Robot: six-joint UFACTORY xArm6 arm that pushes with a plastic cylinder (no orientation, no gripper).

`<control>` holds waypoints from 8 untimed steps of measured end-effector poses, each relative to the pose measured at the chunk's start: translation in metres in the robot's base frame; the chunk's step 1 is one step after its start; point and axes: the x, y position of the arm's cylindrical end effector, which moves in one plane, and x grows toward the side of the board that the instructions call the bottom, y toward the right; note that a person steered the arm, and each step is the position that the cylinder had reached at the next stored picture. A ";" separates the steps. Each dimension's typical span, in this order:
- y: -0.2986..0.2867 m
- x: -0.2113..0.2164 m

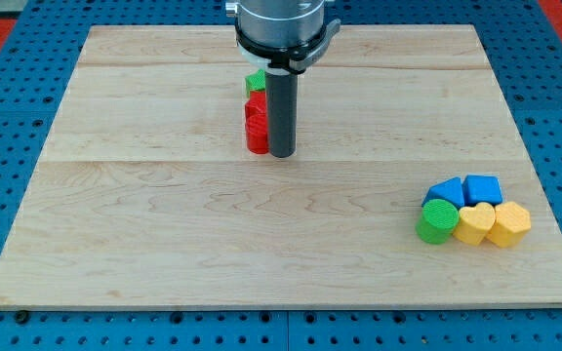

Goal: Touch the bottom of the green circle

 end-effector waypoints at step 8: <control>0.146 0.128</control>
